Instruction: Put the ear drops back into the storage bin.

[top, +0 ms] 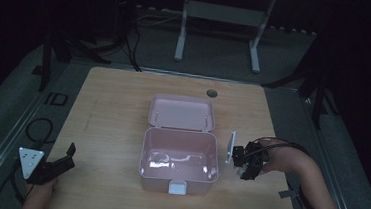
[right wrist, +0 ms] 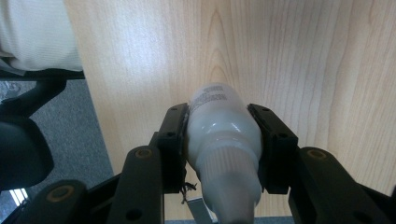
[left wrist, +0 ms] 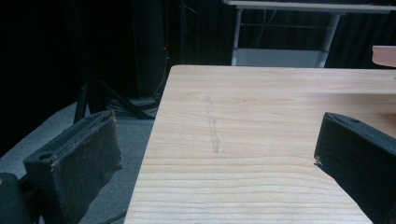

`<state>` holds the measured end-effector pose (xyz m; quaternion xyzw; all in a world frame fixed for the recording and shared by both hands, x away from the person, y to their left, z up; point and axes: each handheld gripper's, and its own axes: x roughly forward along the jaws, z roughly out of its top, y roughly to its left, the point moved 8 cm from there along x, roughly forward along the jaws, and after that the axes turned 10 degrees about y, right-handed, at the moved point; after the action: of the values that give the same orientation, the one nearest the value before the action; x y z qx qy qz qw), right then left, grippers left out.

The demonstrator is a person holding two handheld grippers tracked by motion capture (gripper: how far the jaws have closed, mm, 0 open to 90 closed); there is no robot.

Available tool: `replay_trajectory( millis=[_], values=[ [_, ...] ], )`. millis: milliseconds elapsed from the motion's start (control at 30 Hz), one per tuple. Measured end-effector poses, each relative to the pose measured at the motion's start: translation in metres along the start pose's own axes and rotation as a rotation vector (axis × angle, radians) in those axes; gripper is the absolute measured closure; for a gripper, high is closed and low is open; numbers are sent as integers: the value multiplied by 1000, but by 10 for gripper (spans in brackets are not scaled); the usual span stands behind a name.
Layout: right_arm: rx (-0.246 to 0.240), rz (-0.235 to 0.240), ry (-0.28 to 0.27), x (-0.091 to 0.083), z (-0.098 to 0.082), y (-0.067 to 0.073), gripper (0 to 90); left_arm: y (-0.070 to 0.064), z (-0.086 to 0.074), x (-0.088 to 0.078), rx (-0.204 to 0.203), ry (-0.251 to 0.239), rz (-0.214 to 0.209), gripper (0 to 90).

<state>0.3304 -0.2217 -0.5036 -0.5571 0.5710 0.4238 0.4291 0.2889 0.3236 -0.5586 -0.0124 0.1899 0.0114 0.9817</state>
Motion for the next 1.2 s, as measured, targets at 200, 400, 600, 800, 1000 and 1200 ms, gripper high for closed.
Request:
replay_trajectory(
  millis=[200,400,600,800,1000,1200],
  values=[
    [10,-27,-11,-16,0,-3,597,0,0,0,-2,-1,3,4],
    [30,-49,-15,-35,1,-5,597,0,0,0,0,-1,0,4],
    [20,-66,-26,-54,5,-2,597,1,1,0,-7,-6,4,4],
    [17,-62,-32,-68,11,1,597,0,1,0,-3,-3,0,4],
    [42,-61,-37,-83,18,-1,596,0,1,-1,-3,-7,0,4],
    [41,-49,-71,-93,30,2,597,0,1,-1,-5,-4,-3,4]
  ],
)
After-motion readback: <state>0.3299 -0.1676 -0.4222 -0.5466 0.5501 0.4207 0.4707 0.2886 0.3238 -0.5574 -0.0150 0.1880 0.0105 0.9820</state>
